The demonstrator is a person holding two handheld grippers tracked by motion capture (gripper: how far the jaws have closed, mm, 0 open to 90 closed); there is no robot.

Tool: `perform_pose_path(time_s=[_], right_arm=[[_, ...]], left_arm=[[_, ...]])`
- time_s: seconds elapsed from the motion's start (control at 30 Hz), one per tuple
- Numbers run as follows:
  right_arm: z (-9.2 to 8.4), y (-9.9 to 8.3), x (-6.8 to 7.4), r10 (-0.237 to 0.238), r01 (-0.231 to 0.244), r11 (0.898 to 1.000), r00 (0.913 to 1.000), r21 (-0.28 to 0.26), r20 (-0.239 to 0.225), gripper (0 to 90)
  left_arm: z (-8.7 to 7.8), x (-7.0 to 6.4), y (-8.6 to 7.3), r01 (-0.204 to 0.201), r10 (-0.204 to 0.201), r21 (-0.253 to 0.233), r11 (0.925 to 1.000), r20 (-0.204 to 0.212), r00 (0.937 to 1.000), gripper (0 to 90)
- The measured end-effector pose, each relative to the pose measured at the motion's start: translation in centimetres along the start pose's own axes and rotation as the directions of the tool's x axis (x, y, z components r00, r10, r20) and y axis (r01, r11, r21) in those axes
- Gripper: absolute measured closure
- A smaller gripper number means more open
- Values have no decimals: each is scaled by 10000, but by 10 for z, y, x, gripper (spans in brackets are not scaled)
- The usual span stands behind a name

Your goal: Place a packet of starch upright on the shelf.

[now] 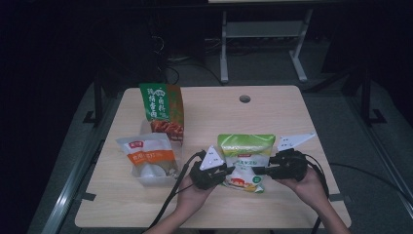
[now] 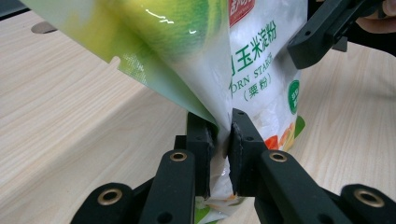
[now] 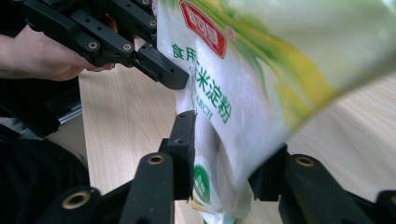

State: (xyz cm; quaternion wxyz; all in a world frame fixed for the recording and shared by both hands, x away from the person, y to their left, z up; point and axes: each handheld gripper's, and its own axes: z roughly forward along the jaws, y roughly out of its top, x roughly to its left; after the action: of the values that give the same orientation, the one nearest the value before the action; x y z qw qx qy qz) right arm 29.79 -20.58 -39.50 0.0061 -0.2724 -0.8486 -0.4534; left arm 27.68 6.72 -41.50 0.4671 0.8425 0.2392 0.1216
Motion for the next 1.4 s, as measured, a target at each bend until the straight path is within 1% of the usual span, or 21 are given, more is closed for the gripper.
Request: perform_pose_path(time_s=[0.13, 0.17, 0.23, 0.27, 0.33, 0.43, 0.53, 0.57, 0.6, 0.63, 0.7, 0.73, 0.77, 0.93, 1.0, 1.07, 1.1, 1.13, 1.2, 1.37, 1.4], right_arm=[[6, 4, 1, -121, 122, 9997, 9999, 221, -58, 622], [7, 5, 1, -168, 168, 9995, 9999, 265, -14, 628], [10, 7, 2, -233, 226, 9988, 9996, 425, 162, 693], [11, 8, 1, -190, 184, 9987, 9997, 482, 131, 735], [11, 8, 2, -210, 205, 9986, 9997, 480, 103, 784], [9, 7, 4, -101, 97, 9991, 9999, 419, 87, 838], [8, 6, 5, -14, 15, 9995, 10000, 326, -25, 853], [8, 6, 6, 68, -67, 9996, 10000, 263, -42, 856], [8, 7, 6, 83, -81, 9997, 9999, 225, -58, 858], [8, 7, 6, 83, -81, 9997, 9999, 225, -58, 858], [7, 10, 8, 73, -72, 9999, 10000, 125, -43, 862], [7, 11, 9, 95, -94, 9999, 10000, 109, -20, 862], [7, 13, 10, 60, -60, 9999, 10000, 83, 10, 864], [6, 22, 12, 37, -38, 10000, 9998, 38, 172, 867], [6, 30, 12, 87, -85, 9999, 9998, -76, 198, 869], [7, 37, 12, 102, -101, 9999, 9995, -47, 296, 870], [7, 40, 12, 61, -60, 10000, 9995, -27, 321, 870], [7, 40, 12, 61, -60, 10000, 9995, -27, 321, 870], [9, 49, 12, 38, -37, 10000, 9994, -27, 356, 871], [14, 75, 15, -68, 71, 9999, 9998, -157, 178, 872], [15, 80, 15, -72, 74, 9998, 9999, -159, 155, 872]], left_arm=[[0, -1, 0, -62, 62, 16, 10000, 36, 10000, 805], [0, -2, 0, -135, 135, 23, 9999, -18, 9999, 805], [-1, -2, 0, -135, 135, 7, 9999, -4, 9999, 804], [-2, -1, -1, -89, 89, 6, 10000, 25, 10000, 800], [-3, -1, -2, -65, 65, -37, 10000, 41, 10000, 787], [-8, -1, -4, 67, -67, -113, 9999, 5, 10000, 729], [-11, -3, -7, 28, -29, -75, 10000, -58, 10000, 658], [-15, -5, -11, -35, 34, -9, 10000, -202, 9998, 635], [-15, -5, -11, -35, 34, -9, 10000, -202, 9998, 613], [-18, -6, -13, -39, 40, 23, 10000, -237, 9997, 613], [-24, -7, -17, -116, 117, 59, 9999, -296, 9995, 573], [-24, -7, -17, -116, 117, 59, 9999, -296, 9995, 560], [-29, -8, -19, -113, 115, 78, 9999, -300, 9995, 553], [-38, -8, -24, -173, 175, 113, 9998, -259, 9995, 521], [-42, -9, -27, -207, 210, 93, 9997, -261, 9994, 498], [-45, -10, -31, -230, 234, 157, 9996, -214, 9995, 484], [-48, -11, -33, -381, 386, 221, 9990, -213, 9990, 479], [-48, -11, -33, -381, 386, 221, 9990, -213, 9990, 476], [-52, -12, -37, -392, 394, 148, 9991, -188, 9990, 470], [-63, -14, -46, -540, 545, 333, 9980, -144, 9984, 451], [-65, -14, -48, -509, 513, 291, 9983, -126, 9986, 448]])
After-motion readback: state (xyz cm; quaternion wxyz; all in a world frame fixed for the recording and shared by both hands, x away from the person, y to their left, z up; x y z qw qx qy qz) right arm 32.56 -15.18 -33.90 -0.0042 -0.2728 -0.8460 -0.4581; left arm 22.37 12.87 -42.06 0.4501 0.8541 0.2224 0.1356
